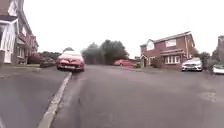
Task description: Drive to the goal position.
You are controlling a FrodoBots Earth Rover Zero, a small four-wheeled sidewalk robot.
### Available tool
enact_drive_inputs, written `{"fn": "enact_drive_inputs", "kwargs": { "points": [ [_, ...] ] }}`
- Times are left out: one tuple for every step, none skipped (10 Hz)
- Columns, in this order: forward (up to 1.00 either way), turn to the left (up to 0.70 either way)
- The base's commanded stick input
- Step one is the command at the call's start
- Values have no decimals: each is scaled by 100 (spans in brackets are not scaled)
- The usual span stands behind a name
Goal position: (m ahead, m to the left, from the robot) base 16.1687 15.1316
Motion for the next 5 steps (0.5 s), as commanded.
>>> {"fn": "enact_drive_inputs", "kwargs": {
  "points": [
    [100, 0],
    [100, 0],
    [100, 0],
    [100, 0],
    [100, 0]
  ]
}}
